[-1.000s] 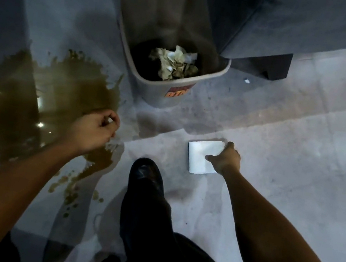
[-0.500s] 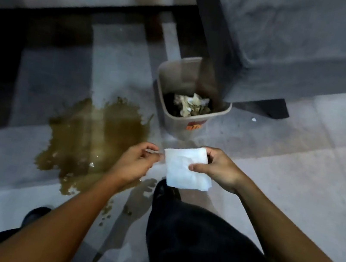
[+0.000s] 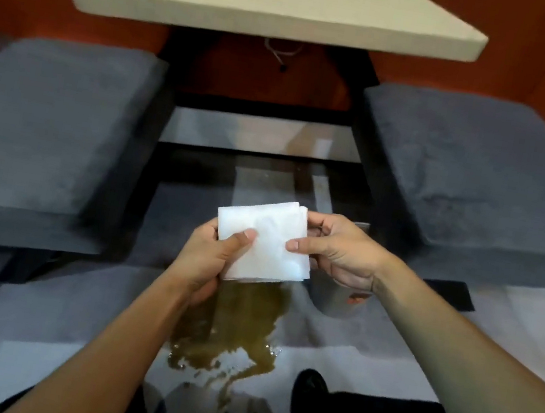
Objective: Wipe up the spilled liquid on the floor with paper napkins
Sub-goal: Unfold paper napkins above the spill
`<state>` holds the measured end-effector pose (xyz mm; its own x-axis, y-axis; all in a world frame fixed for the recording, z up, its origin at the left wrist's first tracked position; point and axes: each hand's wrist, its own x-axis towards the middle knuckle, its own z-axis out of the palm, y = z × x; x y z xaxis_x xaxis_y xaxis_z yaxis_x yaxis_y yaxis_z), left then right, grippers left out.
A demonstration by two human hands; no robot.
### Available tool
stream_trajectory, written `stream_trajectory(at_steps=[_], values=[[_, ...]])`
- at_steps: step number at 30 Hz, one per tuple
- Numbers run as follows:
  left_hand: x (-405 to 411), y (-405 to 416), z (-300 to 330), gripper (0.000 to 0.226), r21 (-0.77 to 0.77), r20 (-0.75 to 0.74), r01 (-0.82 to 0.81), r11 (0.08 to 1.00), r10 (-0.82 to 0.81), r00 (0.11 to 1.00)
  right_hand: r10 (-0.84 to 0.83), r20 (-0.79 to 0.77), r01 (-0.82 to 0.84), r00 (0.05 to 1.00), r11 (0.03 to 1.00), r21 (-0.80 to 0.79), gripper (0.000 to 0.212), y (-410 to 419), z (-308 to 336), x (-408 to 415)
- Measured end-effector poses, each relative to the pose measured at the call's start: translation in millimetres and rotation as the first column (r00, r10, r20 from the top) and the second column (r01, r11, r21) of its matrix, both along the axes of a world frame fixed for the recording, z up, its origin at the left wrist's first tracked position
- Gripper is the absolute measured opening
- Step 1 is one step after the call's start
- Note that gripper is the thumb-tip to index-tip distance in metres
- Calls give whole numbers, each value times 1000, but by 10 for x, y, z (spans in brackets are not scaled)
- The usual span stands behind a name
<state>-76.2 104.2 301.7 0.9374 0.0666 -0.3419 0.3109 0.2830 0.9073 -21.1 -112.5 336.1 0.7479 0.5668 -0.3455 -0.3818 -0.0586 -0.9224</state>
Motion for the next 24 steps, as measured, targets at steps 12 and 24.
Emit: stream_trajectory(at_steps=[12,24], values=[[-126,26,-31,69,-508,-217,-57,859,-63,974,112,929,220,352,955,-198,30,711,-639,-473],[102,299,38,55,-579,47,67,812,-49,998,238,767,214,596,874,-437,90,580,-404,-90]])
